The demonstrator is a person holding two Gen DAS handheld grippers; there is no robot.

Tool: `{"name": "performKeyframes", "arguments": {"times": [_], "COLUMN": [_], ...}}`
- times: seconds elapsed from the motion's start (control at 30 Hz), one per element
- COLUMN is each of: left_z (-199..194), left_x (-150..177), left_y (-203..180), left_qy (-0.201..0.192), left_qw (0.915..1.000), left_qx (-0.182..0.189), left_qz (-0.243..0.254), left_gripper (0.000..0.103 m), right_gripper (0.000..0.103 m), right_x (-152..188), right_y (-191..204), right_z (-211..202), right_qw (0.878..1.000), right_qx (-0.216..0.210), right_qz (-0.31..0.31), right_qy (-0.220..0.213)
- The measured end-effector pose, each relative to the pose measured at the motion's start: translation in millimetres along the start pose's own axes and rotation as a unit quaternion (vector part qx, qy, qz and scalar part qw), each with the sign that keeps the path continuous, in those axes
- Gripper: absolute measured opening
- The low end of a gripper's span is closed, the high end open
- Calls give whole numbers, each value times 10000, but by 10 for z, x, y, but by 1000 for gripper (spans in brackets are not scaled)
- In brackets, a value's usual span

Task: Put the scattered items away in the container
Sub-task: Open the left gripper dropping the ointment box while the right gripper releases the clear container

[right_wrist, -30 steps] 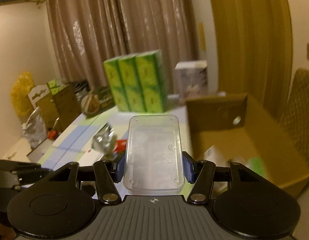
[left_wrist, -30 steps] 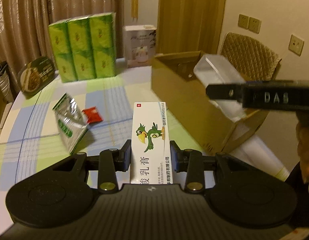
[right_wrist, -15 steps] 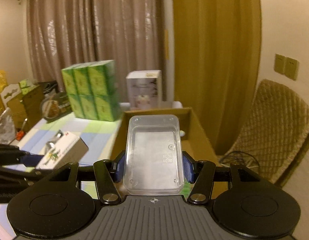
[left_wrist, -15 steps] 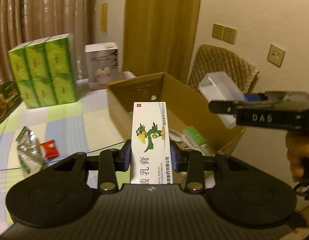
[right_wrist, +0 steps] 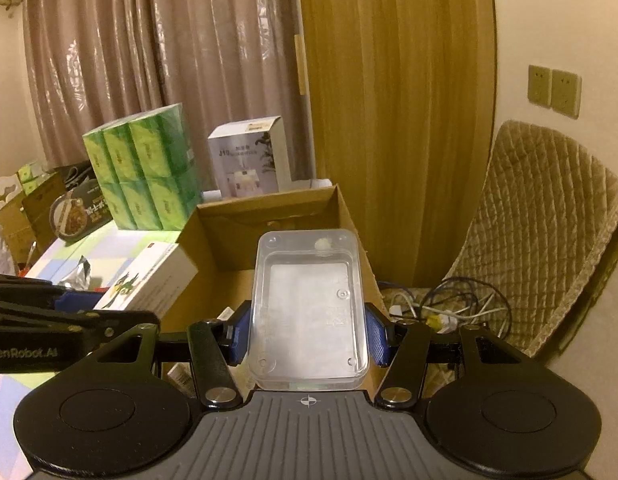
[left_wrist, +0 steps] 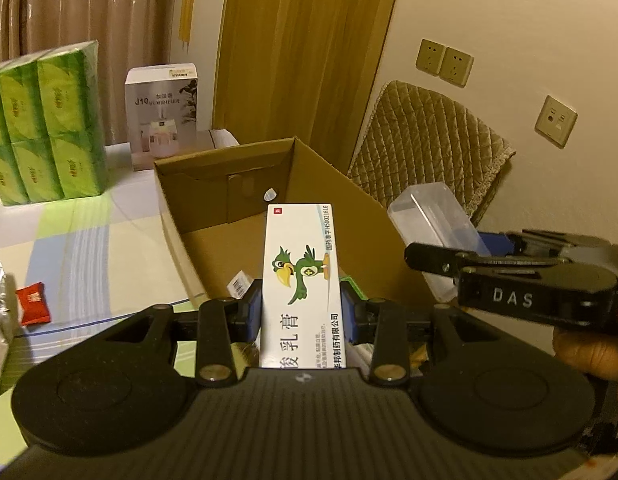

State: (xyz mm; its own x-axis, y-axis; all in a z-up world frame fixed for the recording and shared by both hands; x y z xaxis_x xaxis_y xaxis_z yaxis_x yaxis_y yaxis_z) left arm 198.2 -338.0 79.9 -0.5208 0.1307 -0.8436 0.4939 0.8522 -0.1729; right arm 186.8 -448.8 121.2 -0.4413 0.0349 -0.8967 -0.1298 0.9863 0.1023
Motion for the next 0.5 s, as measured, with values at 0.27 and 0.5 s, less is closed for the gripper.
{"name": "performKeyframes", "arguments": {"times": [0.27,0.5], "left_z": [231,327], "left_x": [-41,-41], "left_y": [15,38], "left_qy": [-8,16], "left_qw": [9997,9997], "left_qx": [39,-39], "left_qz": [-255,-237], "left_gripper": [33,48], "right_gripper": [53,53], "right_x": [-10,38], "right_y": [-117,-144], "right_z": [154,244], "right_qw": [10000,9999], "right_qx": [-17,-29], "right_qz": [49,51], "right_qy": [41,105]}}
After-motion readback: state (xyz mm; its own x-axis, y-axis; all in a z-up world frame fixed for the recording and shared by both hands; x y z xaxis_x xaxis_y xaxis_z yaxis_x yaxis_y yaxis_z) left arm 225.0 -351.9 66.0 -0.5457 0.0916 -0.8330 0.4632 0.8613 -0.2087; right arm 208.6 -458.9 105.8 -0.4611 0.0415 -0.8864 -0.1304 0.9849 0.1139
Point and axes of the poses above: each gripper's, at about its wrist camera, not at the fingertips, and z roughly the way its jaws point, y to its left, x to its underside, the point moved 7 cm from there along z, roughly the way its jaws point, and after that the axes turned 8 degrees about -y, right-handed, at the moved point
